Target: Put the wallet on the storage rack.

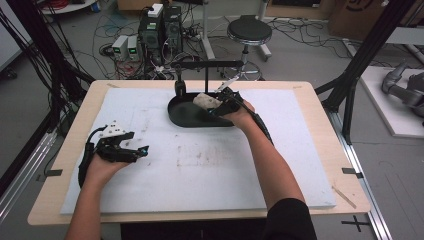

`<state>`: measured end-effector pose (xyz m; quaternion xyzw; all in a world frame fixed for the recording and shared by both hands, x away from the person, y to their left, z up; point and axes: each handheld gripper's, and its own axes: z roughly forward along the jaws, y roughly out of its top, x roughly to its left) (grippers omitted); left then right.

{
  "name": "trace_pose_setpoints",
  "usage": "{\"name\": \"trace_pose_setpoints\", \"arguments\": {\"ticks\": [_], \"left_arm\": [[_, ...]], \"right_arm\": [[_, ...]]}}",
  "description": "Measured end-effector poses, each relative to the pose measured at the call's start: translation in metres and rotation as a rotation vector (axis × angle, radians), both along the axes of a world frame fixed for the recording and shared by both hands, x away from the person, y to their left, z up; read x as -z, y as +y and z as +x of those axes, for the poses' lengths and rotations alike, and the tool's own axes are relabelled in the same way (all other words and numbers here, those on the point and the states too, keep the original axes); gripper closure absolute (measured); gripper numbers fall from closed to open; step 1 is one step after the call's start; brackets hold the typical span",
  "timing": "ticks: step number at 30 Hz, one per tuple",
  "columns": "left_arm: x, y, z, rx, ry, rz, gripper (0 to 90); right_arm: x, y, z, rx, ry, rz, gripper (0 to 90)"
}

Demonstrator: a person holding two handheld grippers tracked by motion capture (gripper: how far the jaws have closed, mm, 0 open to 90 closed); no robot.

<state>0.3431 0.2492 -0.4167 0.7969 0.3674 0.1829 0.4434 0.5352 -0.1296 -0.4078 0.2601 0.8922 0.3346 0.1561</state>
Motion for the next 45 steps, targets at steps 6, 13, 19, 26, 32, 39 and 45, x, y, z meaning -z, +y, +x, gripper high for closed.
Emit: {"name": "trace_pose_setpoints", "arguments": {"ticks": [6,13,19,26,32,39,45], "left_arm": [[0.001,0.0,0.0,-0.002,0.004,0.002,18.0],[0.002,-0.001,0.001,0.002,0.009,0.01,18.0],[0.003,-0.002,0.001,0.003,0.015,0.011,18.0],[0.004,-0.002,0.001,0.008,0.016,0.019,18.0],[0.004,-0.003,0.001,0.007,0.015,0.017,18.0],[0.002,-0.004,0.001,0.012,0.012,0.013,18.0],[0.002,-0.006,0.0,0.018,0.011,0.013,18.0]], "right_arm": [[0.015,0.006,0.005,0.012,0.041,-0.037,36.5],[0.021,0.005,0.009,0.031,0.071,-0.051,35.3],[0.018,0.004,0.007,0.045,0.077,-0.05,28.9],[0.003,-0.004,0.001,0.05,0.068,-0.023,22.4],[-0.017,-0.015,-0.011,0.052,0.05,0.013,22.5],[-0.038,-0.031,-0.031,0.077,0.013,0.047,22.5],[-0.046,-0.052,-0.051,0.102,0.013,0.09,21.0]]}}
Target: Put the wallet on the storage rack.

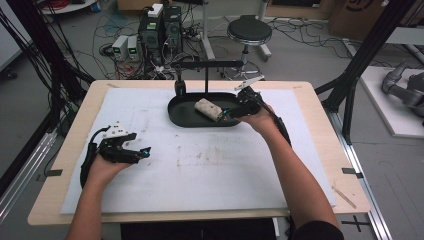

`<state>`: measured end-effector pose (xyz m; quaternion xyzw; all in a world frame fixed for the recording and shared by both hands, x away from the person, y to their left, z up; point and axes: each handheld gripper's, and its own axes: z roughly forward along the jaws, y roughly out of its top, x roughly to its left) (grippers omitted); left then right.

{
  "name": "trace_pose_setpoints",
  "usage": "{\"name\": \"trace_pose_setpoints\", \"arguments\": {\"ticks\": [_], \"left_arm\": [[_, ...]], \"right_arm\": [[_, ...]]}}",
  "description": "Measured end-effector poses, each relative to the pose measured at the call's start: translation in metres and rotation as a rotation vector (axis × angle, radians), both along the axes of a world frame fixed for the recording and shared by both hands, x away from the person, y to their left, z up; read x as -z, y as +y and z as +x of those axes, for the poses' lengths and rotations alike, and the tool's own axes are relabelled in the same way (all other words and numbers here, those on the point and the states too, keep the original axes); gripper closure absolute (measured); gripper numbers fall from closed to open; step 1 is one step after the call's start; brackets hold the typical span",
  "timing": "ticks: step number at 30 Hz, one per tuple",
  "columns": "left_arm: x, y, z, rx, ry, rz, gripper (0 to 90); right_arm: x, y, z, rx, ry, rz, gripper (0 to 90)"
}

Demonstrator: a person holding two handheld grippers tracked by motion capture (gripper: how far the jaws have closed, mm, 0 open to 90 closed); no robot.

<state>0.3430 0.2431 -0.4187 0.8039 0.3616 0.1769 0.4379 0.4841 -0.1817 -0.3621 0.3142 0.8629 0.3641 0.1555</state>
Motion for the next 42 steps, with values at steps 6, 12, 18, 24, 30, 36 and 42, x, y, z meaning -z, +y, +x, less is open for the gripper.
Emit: {"name": "trace_pose_setpoints", "arguments": {"ticks": [6,12,18,24,30,36,42], "left_arm": [[-0.001,-0.003,0.0,0.006,-0.005,-0.001,18.0],[-0.001,-0.005,0.0,0.008,-0.012,-0.015,18.0],[-0.001,-0.005,0.0,0.007,-0.014,-0.018,17.9],[0.0,-0.006,0.0,0.006,-0.016,-0.024,17.9],[0.001,-0.008,0.0,0.008,-0.019,-0.036,17.9],[0.003,-0.008,0.001,0.004,-0.008,-0.037,17.8],[0.005,-0.009,0.001,-0.004,-0.011,-0.063,17.8]], "right_arm": [[-0.006,-0.021,-0.021,0.004,-0.027,0.039,20.7],[-0.005,-0.038,-0.042,0.012,-0.061,0.069,20.6],[0.001,-0.054,-0.062,0.006,-0.089,0.124,20.6],[0.012,-0.071,-0.08,0.024,-0.094,0.166,20.6],[0.025,-0.084,-0.096,0.05,-0.1,0.2,20.6],[0.038,-0.097,-0.113,0.09,-0.119,0.253,20.6],[0.056,-0.107,-0.123,0.137,-0.123,0.266,20.5]]}}
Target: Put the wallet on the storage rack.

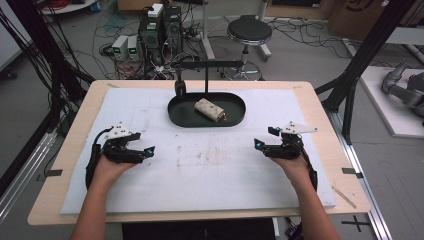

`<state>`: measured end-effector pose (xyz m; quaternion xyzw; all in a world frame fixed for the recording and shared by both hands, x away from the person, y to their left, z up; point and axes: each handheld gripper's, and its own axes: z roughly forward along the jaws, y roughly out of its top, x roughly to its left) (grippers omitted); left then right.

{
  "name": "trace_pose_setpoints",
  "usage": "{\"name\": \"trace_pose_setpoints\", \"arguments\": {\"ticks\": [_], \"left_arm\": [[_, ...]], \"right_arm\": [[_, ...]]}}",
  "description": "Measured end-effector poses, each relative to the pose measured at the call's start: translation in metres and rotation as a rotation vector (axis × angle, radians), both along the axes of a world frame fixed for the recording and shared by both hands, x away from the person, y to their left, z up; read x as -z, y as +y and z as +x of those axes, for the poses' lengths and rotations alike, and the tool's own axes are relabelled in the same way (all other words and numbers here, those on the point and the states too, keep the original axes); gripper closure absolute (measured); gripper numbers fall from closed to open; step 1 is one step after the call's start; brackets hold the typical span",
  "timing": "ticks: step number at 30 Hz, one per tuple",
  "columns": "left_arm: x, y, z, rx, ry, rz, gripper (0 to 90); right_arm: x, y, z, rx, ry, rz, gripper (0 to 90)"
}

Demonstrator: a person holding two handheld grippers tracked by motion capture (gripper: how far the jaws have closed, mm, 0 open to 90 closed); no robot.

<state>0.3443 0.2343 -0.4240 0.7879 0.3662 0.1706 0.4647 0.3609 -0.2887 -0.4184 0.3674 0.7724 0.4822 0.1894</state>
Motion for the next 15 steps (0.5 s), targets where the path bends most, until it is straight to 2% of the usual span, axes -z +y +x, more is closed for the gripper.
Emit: {"name": "trace_pose_setpoints", "arguments": {"ticks": [4,7,10,15], "left_arm": [[0.003,-0.002,0.003,-0.004,0.001,-0.002,17.8],[0.004,-0.004,0.004,-0.006,0.002,0.0,17.8],[0.005,-0.007,0.005,0.004,0.0,0.003,17.8],[0.005,-0.01,0.004,0.014,-0.007,-0.006,17.8]], "right_arm": [[0.008,-0.005,-0.004,0.018,0.033,-0.026,19.7],[0.01,-0.008,-0.009,0.02,-0.001,-0.022,19.7],[0.014,-0.013,-0.011,0.034,0.017,-0.024,19.7],[0.016,-0.018,-0.012,0.059,0.011,-0.016,19.7]]}}
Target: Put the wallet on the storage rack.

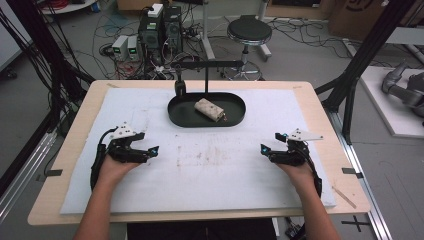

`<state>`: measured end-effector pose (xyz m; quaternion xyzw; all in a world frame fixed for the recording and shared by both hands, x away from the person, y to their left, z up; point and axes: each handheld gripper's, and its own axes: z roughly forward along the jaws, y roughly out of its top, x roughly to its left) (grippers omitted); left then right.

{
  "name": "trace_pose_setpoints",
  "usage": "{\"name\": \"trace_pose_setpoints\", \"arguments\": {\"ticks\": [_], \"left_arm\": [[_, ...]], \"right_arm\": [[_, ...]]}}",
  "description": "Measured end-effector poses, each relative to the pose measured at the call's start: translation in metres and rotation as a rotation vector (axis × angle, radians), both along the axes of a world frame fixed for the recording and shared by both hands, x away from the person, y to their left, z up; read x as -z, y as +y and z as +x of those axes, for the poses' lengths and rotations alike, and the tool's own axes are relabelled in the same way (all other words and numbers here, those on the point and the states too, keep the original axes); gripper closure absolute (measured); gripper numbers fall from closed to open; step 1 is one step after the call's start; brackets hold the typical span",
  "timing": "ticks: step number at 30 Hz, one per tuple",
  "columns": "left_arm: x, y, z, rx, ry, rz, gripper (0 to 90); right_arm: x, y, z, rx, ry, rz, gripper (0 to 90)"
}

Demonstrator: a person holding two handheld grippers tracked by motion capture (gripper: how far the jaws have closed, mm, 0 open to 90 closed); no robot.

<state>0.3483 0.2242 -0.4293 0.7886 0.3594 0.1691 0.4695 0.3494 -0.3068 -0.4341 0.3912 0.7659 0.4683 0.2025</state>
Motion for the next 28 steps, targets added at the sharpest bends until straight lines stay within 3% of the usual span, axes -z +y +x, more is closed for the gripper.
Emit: {"name": "trace_pose_setpoints", "arguments": {"ticks": [28], "left_arm": [[0.0018,-0.0045,-0.0008,0.003,0.012,0.002,17.8]], "right_arm": [[0.004,-0.0014,0.0027,0.001,0.012,-0.006,19.7]]}}
